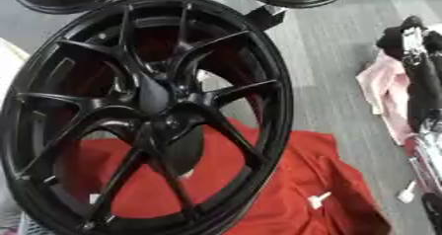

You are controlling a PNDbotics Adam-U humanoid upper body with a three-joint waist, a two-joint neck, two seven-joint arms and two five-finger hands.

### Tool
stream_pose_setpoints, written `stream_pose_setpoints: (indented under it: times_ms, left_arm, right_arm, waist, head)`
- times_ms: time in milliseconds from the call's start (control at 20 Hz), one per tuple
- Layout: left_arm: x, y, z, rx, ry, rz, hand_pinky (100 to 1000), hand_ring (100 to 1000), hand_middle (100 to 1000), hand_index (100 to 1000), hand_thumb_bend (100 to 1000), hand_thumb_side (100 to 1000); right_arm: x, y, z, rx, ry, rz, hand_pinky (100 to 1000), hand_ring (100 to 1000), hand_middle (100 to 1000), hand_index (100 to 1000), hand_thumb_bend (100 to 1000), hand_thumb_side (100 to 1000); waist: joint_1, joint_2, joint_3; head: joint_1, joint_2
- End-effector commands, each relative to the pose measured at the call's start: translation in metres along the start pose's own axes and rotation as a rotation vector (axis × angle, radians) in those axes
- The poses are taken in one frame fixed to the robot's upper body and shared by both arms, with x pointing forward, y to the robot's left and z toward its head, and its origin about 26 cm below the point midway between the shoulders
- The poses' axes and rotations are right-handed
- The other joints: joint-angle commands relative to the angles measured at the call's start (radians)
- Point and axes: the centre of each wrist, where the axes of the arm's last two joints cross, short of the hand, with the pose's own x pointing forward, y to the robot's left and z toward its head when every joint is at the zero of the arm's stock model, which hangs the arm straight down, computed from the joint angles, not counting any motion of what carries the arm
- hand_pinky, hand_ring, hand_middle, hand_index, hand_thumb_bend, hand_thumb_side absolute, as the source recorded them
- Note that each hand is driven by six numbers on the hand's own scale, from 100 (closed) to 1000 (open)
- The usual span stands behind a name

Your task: Pull the pin out of the wheel hub.

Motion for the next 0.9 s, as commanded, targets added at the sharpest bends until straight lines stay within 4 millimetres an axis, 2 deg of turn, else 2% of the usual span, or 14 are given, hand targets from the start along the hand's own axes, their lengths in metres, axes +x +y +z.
stream_pose_setpoints:
  times_ms: [50,250,400,600,650,700,800,850,900]
  left_arm:
    - [-0.032,0.026,0.012,0.107,0.108,-0.043,677,438,234,493,100,297]
    - [-0.078,0.012,0.019,0.086,0.246,-0.062,677,451,255,508,100,287]
    - [-0.101,-0.004,0.025,0.044,0.303,-0.047,689,471,290,540,100,283]
    - [-0.128,-0.025,0.034,-0.06,0.344,-0.01,748,541,390,624,100,276]
    - [-0.134,-0.029,0.037,-0.091,0.347,-0.005,770,573,438,657,100,299]
    - [-0.139,-0.033,0.041,-0.121,0.351,-0.003,790,608,483,694,100,347]
    - [-0.149,-0.04,0.047,-0.175,0.366,-0.01,873,771,687,853,100,484]
    - [-0.153,-0.042,0.05,-0.194,0.376,-0.019,903,822,759,897,100,654]
    - [-0.156,-0.043,0.052,-0.204,0.385,-0.034,923,848,799,924,158,768]
  right_arm:
    - [0.009,-0.004,-0.004,0.001,-0.039,0.02,824,688,563,605,100,691]
    - [0.01,-0.003,-0.005,-0.001,-0.044,0.014,824,689,564,606,100,694]
    - [0.011,-0.002,-0.006,0.0,-0.049,0.004,825,689,564,606,100,692]
    - [0.011,-0.001,-0.007,-0.001,-0.051,-0.005,825,690,564,606,100,694]
    - [0.011,-0.001,-0.007,-0.001,-0.052,-0.007,825,690,564,606,100,695]
    - [0.011,-0.001,-0.007,0.0,-0.052,-0.009,825,690,564,606,100,696]
    - [0.012,-0.001,-0.007,0.0,-0.051,-0.011,826,690,565,606,100,698]
    - [0.012,-0.001,-0.007,0.001,-0.052,-0.012,826,690,565,606,100,698]
    - [0.012,0.0,-0.008,0.002,-0.052,-0.012,826,690,565,606,100,698]
  waist:
    - [-0.002,-0.026,0.003]
    - [-0.004,-0.025,0.0]
    - [-0.006,-0.024,-0.005]
    - [-0.009,-0.021,-0.01]
    - [-0.009,-0.02,-0.011]
    - [-0.009,-0.02,-0.011]
    - [-0.01,-0.018,-0.012]
    - [-0.011,-0.018,-0.012]
    - [-0.012,-0.017,-0.012]
  head:
    - [-0.003,-0.014]
    - [-0.003,-0.022]
    - [0.0,-0.031]
    - [0.001,-0.037]
    - [0.002,-0.038]
    - [0.002,-0.039]
    - [0.001,-0.04]
    - [0.001,-0.04]
    - [0.001,-0.04]
